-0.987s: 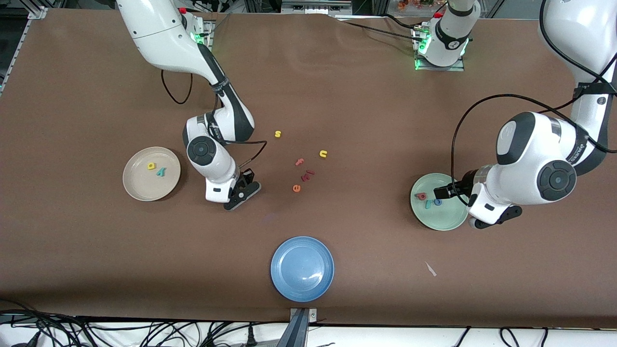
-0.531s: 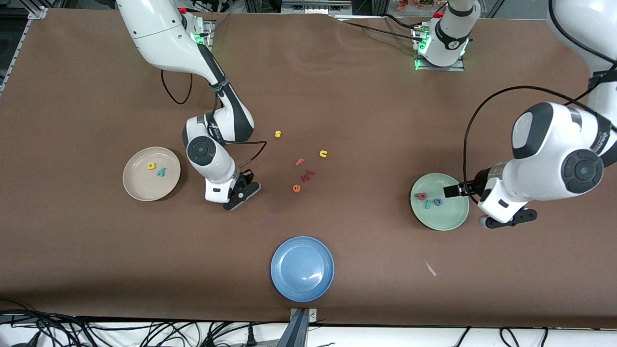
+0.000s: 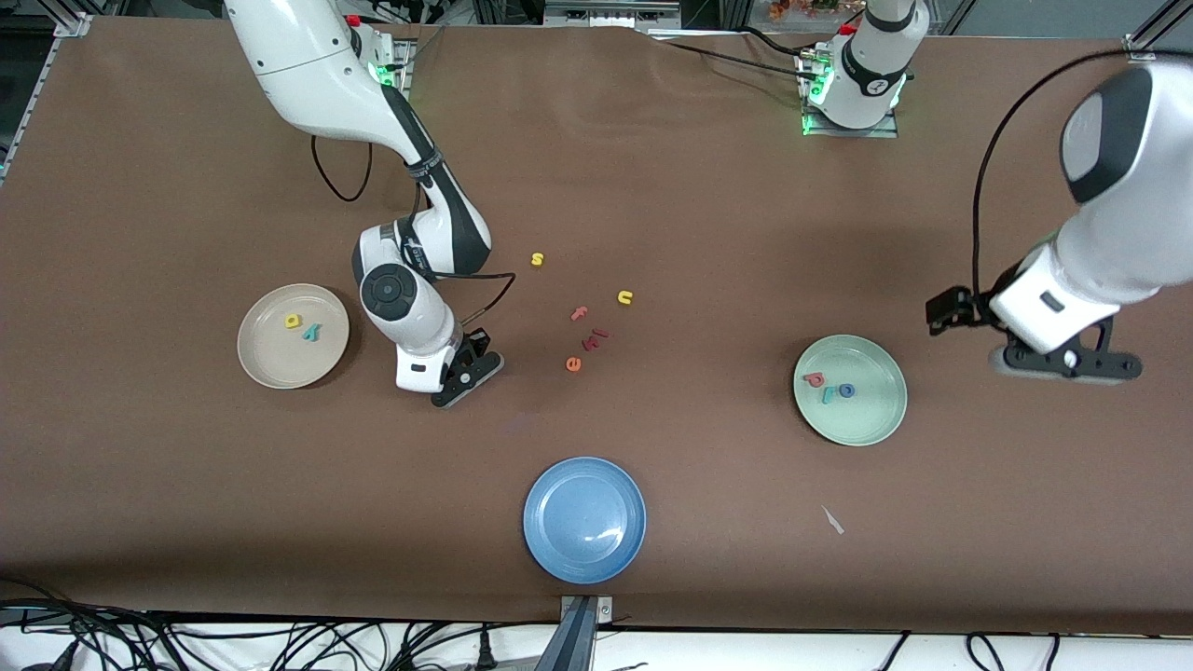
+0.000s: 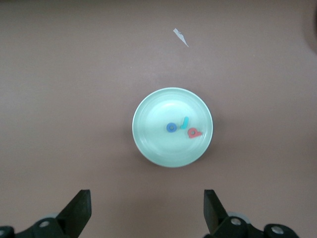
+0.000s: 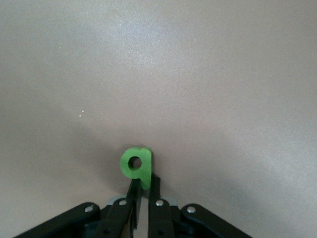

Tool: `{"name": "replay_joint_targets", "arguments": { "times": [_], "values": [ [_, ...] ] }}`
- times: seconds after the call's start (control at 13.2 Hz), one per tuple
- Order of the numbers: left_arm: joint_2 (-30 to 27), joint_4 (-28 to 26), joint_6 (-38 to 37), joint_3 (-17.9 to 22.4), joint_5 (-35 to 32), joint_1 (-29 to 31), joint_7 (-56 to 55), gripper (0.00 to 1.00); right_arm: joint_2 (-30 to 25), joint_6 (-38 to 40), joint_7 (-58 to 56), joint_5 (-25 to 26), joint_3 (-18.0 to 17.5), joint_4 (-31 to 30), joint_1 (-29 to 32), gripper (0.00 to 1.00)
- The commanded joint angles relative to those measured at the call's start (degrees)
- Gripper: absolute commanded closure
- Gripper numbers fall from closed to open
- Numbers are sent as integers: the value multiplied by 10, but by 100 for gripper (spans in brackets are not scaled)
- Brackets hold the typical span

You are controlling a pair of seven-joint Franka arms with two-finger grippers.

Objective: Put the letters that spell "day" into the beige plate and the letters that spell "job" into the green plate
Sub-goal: 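Carry the q to the white plate while the left gripper returns to rest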

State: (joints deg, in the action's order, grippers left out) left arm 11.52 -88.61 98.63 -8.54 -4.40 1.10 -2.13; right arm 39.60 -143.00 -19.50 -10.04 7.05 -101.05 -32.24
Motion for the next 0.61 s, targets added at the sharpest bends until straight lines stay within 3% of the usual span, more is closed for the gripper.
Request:
{"name": "replay_joint_targets", "arguments": {
  "times": [0.0,0.3,0.53],
  "values": [
    [-113,-89,3,18,4,-16,19,0,28,-6,-7,-19,-10,16,1,95],
    [-154,-104,7,20,9,-47,8,0,25,-1,-10,-24,-10,16,2,100],
    [-156,-130,6,67,43,-74,8,0,21,11,-12,-38,-10,16,4,100]
  ]
}}
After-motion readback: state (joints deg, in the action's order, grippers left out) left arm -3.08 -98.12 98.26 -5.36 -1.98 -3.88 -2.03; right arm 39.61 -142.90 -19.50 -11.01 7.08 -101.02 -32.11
